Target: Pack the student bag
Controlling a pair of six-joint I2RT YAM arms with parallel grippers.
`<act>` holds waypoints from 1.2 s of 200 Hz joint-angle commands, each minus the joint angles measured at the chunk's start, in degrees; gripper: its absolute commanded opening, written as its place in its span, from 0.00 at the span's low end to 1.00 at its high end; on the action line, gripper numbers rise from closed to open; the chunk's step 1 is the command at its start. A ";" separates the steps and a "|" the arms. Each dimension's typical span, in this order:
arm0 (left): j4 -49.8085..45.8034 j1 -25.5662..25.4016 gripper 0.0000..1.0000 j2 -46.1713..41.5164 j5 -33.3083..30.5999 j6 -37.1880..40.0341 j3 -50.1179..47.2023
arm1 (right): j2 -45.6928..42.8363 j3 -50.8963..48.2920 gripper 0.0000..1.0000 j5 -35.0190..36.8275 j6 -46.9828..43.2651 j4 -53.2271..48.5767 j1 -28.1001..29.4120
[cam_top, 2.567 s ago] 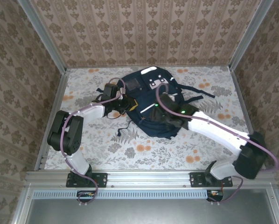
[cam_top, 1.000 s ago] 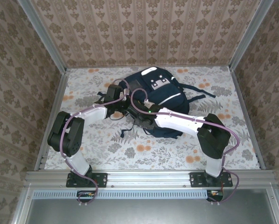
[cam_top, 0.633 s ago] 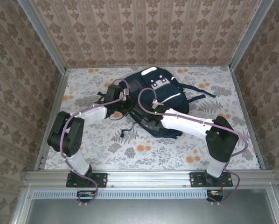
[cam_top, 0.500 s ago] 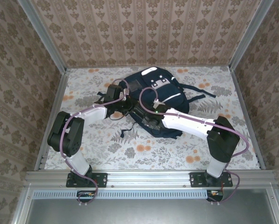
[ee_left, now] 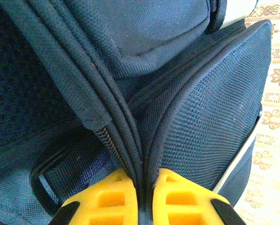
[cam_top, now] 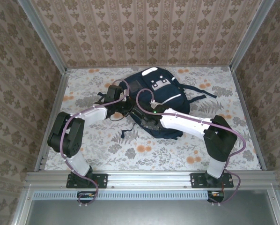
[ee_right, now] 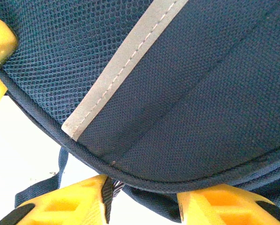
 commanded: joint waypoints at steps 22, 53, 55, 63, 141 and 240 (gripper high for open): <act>1.66 -0.05 0.07 -2.75 3.11 1.85 1.19 | -1.22 1.65 0.43 1.94 -1.61 -1.96 0.92; 1.64 -0.13 0.07 -2.61 3.12 1.85 1.19 | -0.67 2.87 0.46 3.51 -1.81 -2.79 2.24; 1.63 -0.16 0.07 -2.62 3.12 1.85 1.13 | -0.52 3.01 0.46 3.62 -1.75 -2.92 2.27; 1.76 -0.08 0.07 -2.64 3.12 1.85 1.06 | 0.01 3.54 0.46 3.92 -1.49 -3.41 2.52; 1.82 -0.22 0.07 -2.81 3.39 1.77 0.80 | 4.47 4.77 0.31 2.89 0.75 -3.72 2.52; 2.42 -0.20 0.07 -2.95 3.99 1.44 0.75 | 7.07 5.71 0.34 3.17 0.23 -4.86 1.84</act>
